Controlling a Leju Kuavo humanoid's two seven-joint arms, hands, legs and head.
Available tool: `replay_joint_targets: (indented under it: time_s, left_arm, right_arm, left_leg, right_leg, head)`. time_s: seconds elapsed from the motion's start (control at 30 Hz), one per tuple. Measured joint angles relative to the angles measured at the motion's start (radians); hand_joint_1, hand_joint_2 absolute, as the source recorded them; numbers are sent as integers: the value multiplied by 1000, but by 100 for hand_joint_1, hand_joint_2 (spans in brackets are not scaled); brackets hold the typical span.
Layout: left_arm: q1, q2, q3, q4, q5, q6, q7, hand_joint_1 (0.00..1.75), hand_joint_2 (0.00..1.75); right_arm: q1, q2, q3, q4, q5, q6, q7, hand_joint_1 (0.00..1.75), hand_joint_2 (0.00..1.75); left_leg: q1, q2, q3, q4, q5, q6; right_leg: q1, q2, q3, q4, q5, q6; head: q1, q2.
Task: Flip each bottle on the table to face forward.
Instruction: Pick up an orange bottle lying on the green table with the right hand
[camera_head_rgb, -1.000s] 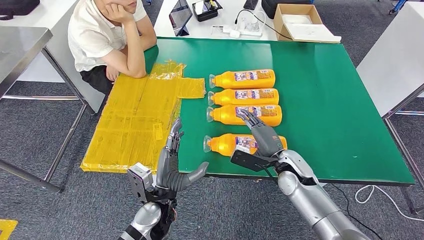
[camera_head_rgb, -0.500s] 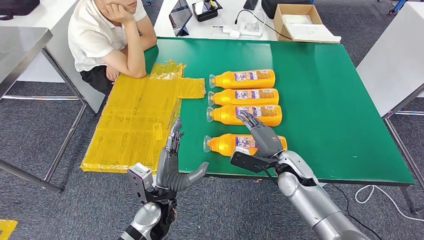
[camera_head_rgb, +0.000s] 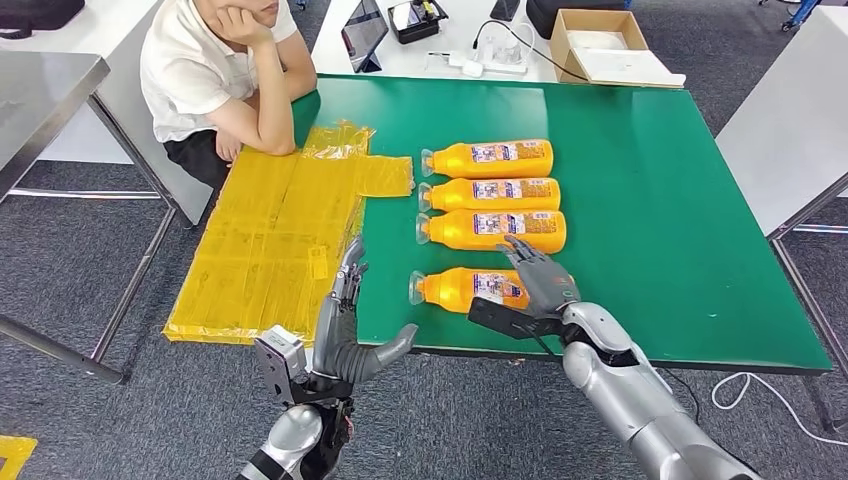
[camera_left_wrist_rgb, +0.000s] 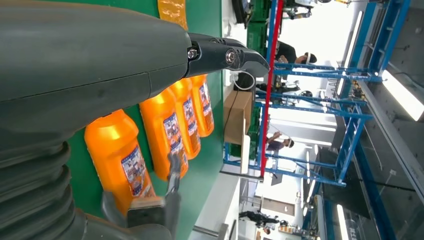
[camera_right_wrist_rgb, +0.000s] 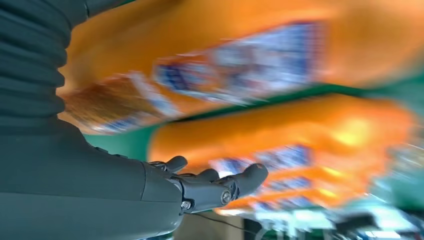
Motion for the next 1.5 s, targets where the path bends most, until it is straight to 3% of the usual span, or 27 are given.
replay_joint_targets:
  time_s: [0.3,0.77,0.8,0.9,0.93,1.1,1.5]
  left_arm:
    - [0,0,2,0,0,-7,0,0,175]
    - [0,0,2,0,0,-8,0,0,175]
    - [0,0,2,0,0,-8,0,0,175]
    - [0,0,2,0,0,-8,1,0,175]
    - [-1,0,2,1,0,-9,1,0,175]
    - [-6,0,2,9,2,-12,1,0,175]
    - [-25,0,2,30,6,-17,1,0,175]
  right_arm:
    - [-61,12,13,187,22,-29,11,0,175]
    - [-87,21,19,244,25,-28,12,0,175]
    - [-89,21,19,246,25,-26,12,37,175]
    - [-94,23,20,254,22,-1,3,167,175]
    - [-97,23,21,258,18,16,-5,175,175]
    - [-126,20,26,278,-11,104,-39,175,175]
    - [-156,15,27,325,-107,186,-56,175,175]
  left_leg:
    - [0,0,0,0,0,0]
    - [0,1,1,0,0,1]
    - [0,1,1,0,0,1]
    - [0,1,1,0,0,1]
    - [0,1,1,0,0,1]
    - [0,1,3,0,0,1]
    - [0,1,6,0,0,0]
  right_leg:
    - [0,0,0,0,0,1]
    - [0,0,0,0,1,1]
    - [0,0,0,0,1,1]
    - [0,0,0,0,1,1]
    - [0,0,0,0,1,1]
    - [0,0,2,0,1,1]
    - [0,0,5,-1,0,1]
  head:
    - [-1,0]
    - [0,0]
    - [0,0]
    - [0,0]
    - [0,0]
    - [0,0]
    - [0,0]
